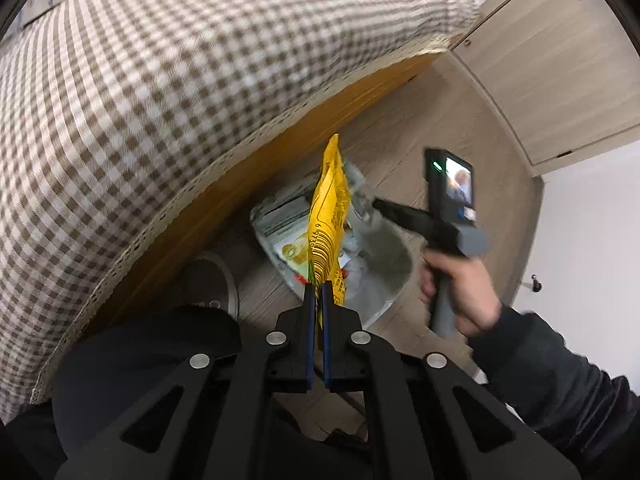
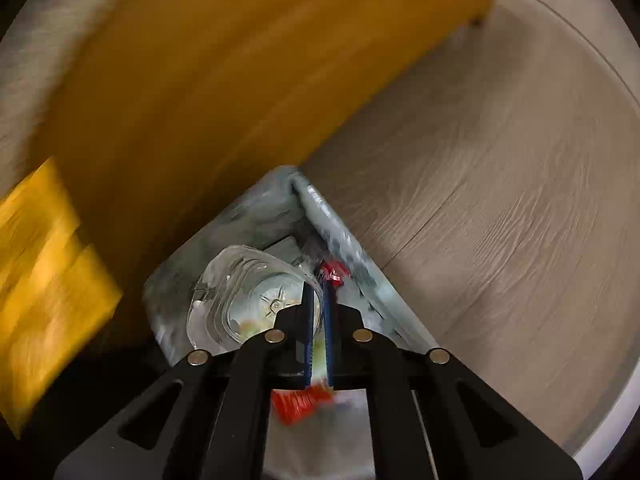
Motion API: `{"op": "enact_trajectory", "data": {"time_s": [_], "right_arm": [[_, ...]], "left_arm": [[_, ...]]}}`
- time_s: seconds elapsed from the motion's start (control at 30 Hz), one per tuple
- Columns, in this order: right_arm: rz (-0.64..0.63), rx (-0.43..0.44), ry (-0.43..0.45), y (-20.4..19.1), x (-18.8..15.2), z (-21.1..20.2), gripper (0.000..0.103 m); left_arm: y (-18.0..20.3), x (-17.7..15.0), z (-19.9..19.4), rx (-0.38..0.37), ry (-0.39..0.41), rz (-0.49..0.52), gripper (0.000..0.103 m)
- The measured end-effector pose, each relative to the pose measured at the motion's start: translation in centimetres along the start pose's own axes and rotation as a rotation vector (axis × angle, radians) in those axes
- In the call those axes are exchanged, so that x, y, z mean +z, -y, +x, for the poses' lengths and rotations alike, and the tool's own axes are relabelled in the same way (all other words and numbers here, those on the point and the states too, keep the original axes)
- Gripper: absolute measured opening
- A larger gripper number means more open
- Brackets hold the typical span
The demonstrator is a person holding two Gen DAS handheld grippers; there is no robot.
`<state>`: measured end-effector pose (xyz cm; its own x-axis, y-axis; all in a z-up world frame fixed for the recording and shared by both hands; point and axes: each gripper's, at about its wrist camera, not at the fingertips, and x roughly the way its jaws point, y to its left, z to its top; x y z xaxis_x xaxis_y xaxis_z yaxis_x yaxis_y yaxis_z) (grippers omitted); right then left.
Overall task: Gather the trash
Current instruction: 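Carry the tag and bottle over the wastebasket and open both tools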
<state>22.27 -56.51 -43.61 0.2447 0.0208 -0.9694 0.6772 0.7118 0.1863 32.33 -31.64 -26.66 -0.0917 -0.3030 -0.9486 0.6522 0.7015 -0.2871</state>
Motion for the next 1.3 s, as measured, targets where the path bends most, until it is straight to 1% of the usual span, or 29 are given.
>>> {"op": "enact_trajectory", "data": {"time_s": [0.07,0.1,0.13,0.17,0.27,0.37,0.4,0.47,0.53,0.63,0.67,0.73,0.77,0.83,0.87,0.9,0.93,0.97,1.0,1.03,1.07,1.1,1.13,1.17,1.23,1.3], "right_arm": [[0.067,-0.005,0.002,-0.5,0.7,2.4,0.017],[0.082,-0.026,-0.004,-0.9,0.9,3.4,0.04],[0.094,-0.045,-0.013,-1.2,1.0,4.1,0.053],[0.109,-0.037,-0.007,-1.2,1.1,4.2,0.055],[0.112,-0.013,0.008,-1.1,0.9,3.4,0.056],[0.117,0.048,0.044,0.3,0.1,0.9,0.056],[0.124,0.071,0.068,1.1,-0.2,-0.5,0.058],[0.141,0.103,0.107,2.8,-0.7,-2.8,0.062],[0.15,0.116,0.134,5.0,-1.7,-5.3,0.062],[0.171,0.107,0.166,8.5,-3.5,-8.1,0.062],[0.176,0.1,0.172,9.3,-4.0,-8.7,0.062],[0.192,0.084,0.178,11.2,-5.2,-9.7,0.062],[0.199,0.084,0.176,11.8,-5.7,-9.9,0.062],[0.225,0.092,0.175,13.2,-6.9,-10.3,0.062],[0.232,0.097,0.175,13.5,-7.3,-10.4,0.062],[0.238,0.099,0.172,13.7,-7.7,-10.6,0.062],[0.246,0.097,0.163,14.0,-8.1,-10.3,0.062],[0.251,0.099,0.147,14.2,-8.3,-10.0,0.062],[0.26,0.104,0.119,14.2,-8.5,-9.5,0.062],[0.269,0.111,0.098,14.2,-8.7,-9.0,0.062],[0.265,0.122,0.087,13.9,-8.9,-8.9,0.062],[0.251,0.126,0.086,13.7,-8.9,-9.0,0.062],[0.226,0.122,0.089,13.5,-8.8,-9.1,0.062],[0.202,0.116,0.092,13.2,-8.8,-9.1,0.062],[0.153,0.109,0.085,12.4,-8.5,-8.7,0.062],[0.14,0.112,0.078,11.9,-8.2,-8.4,0.062]], "left_arm": [[-0.3,-0.2,0.8,0.016,-0.017,-0.009,0.0],[-0.6,-0.1,1.1,0.022,-0.032,-0.013,0.0],[-0.8,-0.1,1.6,0.027,-0.045,-0.017,0.0],[-0.7,0.0,2.0,0.03,-0.056,-0.018,0.0],[-0.5,0.5,3.3,0.031,-0.099,-0.008,0.0],[1.2,1.4,5.1,0.052,-0.147,0.053,0.0],[1.7,1.7,5.6,0.06,-0.165,0.084,0.0],[3.5,2.0,6.8,0.071,-0.205,0.17,0.0],[4.8,2.0,7.4,0.074,-0.246,0.256,0.0],[7.9,1.6,9.9,0.06,-0.332,0.397,0.0],[8.4,1.5,10.7,0.068,-0.362,0.444,0.0],[9.8,1.1,13.8,0.117,-0.443,0.564,0.0],[10.5,1.0,15.4,0.133,-0.481,0.598,0.0],[11.6,0.3,19.4,0.156,-0.584,0.71,0.001],[12.3,-0.1,21.7,0.162,-0.628,0.793,0.005],[12.9,-0.7,23.5,0.18,-0.626,0.899,0.005],[13.2,-0.9,24.9,0.212,-0.61,0.983,0.007],[13.3,-1.4,26.6,0.28,-0.582,1.077,0.016],[13.4,-1.6,29.1,0.414,-0.542,1.176,0.047],[13.2,-1.3,31.6,0.587,-0.507,1.238,0.059],[13.1,-0.6,33.0,0.674,-0.489,1.235,0.06],[12.9,0.6,33.8,0.705,-0.476,1.166,0.06],[12.7,2.3,33.5,0.669,-0.452,1.06,0.06],[12.4,4.3,32.4,0.579,-0.419,0.921,0.06],[11.3,6.7,30.0,0.454,-0.378,0.74,0.066],[10.0,8.3,27.8,0.379,-0.351,0.627,0.068]]}}
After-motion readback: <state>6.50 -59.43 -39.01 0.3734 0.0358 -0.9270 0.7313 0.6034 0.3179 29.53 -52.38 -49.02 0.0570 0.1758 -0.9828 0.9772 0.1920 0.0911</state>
